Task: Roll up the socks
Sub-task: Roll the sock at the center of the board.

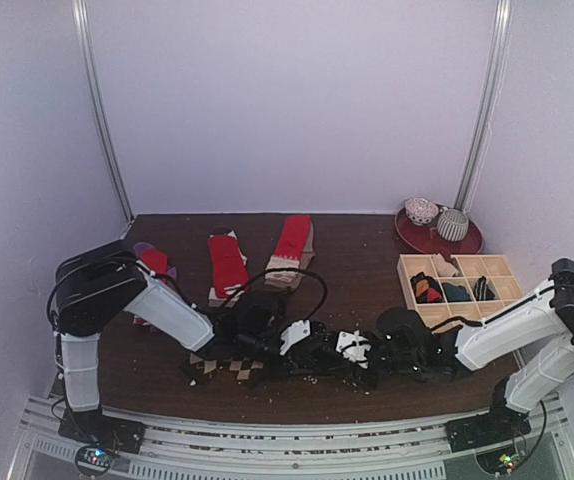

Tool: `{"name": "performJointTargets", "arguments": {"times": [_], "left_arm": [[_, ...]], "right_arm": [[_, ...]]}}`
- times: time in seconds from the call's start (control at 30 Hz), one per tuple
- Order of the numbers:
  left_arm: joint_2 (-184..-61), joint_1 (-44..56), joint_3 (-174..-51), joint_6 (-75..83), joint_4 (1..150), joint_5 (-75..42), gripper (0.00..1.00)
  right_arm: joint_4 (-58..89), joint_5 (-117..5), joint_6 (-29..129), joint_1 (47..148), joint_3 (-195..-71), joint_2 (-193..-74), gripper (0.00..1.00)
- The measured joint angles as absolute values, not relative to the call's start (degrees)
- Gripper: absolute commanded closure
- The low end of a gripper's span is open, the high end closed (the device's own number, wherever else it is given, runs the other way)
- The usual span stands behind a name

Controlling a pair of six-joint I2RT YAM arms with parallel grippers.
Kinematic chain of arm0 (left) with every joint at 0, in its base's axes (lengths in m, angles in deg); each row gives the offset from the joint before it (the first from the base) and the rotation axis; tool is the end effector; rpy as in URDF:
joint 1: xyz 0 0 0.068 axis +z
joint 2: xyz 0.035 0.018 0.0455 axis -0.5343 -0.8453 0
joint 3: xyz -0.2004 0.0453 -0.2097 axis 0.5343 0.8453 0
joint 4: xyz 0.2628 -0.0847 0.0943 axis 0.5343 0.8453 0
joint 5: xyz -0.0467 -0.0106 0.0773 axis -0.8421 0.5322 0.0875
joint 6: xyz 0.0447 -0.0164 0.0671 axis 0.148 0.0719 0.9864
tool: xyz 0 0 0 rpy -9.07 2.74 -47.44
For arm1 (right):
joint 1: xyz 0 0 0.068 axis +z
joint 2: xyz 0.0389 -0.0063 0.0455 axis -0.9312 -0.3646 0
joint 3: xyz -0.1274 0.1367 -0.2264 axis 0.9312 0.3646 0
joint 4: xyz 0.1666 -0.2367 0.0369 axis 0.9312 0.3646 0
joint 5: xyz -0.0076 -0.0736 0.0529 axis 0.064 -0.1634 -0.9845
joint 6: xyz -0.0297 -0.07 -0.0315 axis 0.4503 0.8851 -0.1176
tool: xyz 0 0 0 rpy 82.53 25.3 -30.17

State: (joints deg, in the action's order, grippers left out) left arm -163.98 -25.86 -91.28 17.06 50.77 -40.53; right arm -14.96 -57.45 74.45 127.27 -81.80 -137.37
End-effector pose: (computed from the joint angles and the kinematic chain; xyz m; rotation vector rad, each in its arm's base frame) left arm 0.1905 -0.3796 0.0575 1.4639 1.8756 -1.1419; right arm 0.1504 0.2697 0.1133 -1.4072 1.6306 0.6005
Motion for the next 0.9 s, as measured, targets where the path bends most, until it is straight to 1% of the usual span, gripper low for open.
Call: {"name": "performJointTargets", "arguments": {"times": [0.13, 0.2, 0.23, 0.27, 0.3, 0.33, 0.37, 0.4, 0.53, 0.57, 0.6, 0.63, 0.73, 0.9], "left_arm": [[-164.07, -25.75, -91.28, 17.06, 50.77, -40.86, 1.00], [-164.18, -25.64, -91.28, 17.06, 50.66, -41.14, 1.00], [-164.24, -25.53, -91.28, 16.93, 50.62, -41.34, 0.97], [-164.26, -25.44, -91.28, 16.84, 50.62, -41.47, 0.91], [-164.26, -25.40, -91.28, 16.58, 50.64, -41.47, 0.83], [-164.22, -25.35, -91.23, 16.36, 50.64, -41.47, 0.69], [-164.02, -25.27, -90.90, 15.84, 50.71, -41.29, 0.58], [-163.65, -25.11, -90.64, 15.77, 50.64, -41.18, 0.56], [-159.19, -25.00, -87.34, 15.66, 51.04, -36.75, 0.54], [-157.66, -24.81, -85.79, 16.36, 52.09, -34.47, 0.50], [-156.18, -24.61, -83.76, 17.52, 51.78, -33.01, 0.43], [-154.80, -24.63, -82.49, 18.81, 52.24, -32.16, 0.39], [-150.95, -25.64, -78.77, 22.76, 52.70, -30.45, 0.39], [-149.51, -26.49, -78.95, 29.30, 50.75, -29.34, 0.40]], "right_arm": [[-13.15, -57.62, 74.13, 127.27, -84.27, -140.38, 0.77], [-12.34, -57.80, 73.41, 127.27, -85.14, -141.28, 0.80], [-11.62, -58.04, 72.64, 127.27, -85.82, -141.80, 0.81], [-10.92, -58.43, 72.03, 127.25, -86.32, -142.22, 0.82], [-9.98, -58.76, 71.57, 127.22, -87.02, -142.59, 0.83], [-9.15, -59.11, 71.26, 127.18, -87.59, -142.85, 0.83], [-7.99, -59.89, 70.61, 127.03, -88.38, -143.18, 0.83], [-6.92, -60.90, 70.17, 126.79, -89.21, -143.49, 0.83], [-4.27, -67.22, 67.48, 125.52, -91.35, -144.29, 0.84], [-3.40, -69.23, 65.80, 124.58, -91.70, -144.51, 0.84], [-2.37, -70.89, 64.14, 123.12, -91.81, -144.75, 0.84], [-1.35, -71.94, 61.51, 121.32, -91.94, -145.21, 0.84], [0.93, -75.52, 56.31, 117.26, -94.06, -147.00, 0.84], [3.22, -81.05, 50.91, 114.90, -99.11, -151.81, 0.84]]}}
